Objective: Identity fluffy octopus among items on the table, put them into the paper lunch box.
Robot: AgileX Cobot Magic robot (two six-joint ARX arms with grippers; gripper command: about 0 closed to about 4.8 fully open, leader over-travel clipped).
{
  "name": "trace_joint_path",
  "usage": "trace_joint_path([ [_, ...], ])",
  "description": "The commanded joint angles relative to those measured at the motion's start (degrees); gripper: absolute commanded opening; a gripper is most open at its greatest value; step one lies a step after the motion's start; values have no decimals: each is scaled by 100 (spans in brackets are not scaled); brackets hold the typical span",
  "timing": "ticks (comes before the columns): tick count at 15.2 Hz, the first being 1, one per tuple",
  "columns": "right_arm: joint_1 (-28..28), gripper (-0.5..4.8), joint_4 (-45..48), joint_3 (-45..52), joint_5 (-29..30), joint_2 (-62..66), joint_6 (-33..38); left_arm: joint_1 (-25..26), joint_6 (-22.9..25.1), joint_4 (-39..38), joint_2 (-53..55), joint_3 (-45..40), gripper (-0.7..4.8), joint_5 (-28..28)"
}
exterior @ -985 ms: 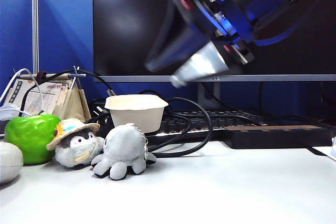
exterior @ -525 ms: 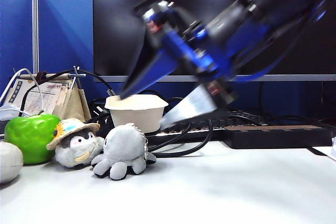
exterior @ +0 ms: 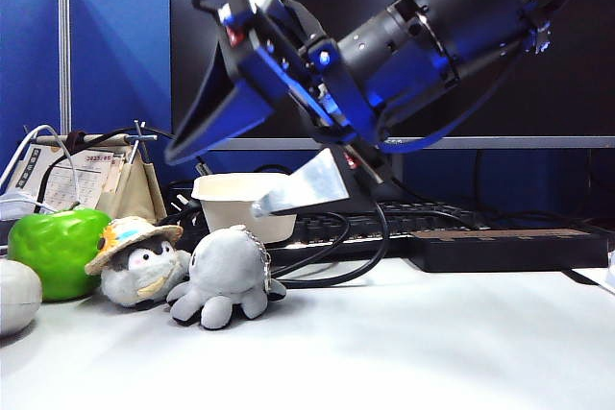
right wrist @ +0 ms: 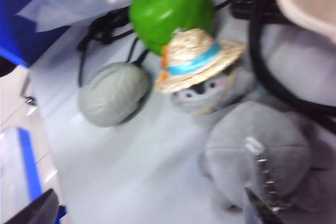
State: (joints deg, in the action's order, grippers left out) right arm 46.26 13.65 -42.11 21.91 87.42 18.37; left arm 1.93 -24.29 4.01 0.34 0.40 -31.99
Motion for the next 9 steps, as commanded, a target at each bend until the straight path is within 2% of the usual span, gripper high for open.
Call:
trace_joint_path([
  [1, -7, 479, 177, -31, -350, 188, -61, -2, -17, 76, -15, 4, 98, -35],
  [4, -4, 479, 474, -31, -400, 481, -59, -2, -17, 74, -15, 4, 98, -37],
  [6, -4, 479, 498, -35, -837, 525, -66, -2, -15, 76, -15, 4, 98, -35],
  [7, -22, 479, 472, -76, -876, 529, -157, -2, -15, 76, -15, 4, 98, -33],
  [9, -11, 479, -42, -450, -1207, 627, -560, -2, -15, 76, -15, 4, 98, -31],
])
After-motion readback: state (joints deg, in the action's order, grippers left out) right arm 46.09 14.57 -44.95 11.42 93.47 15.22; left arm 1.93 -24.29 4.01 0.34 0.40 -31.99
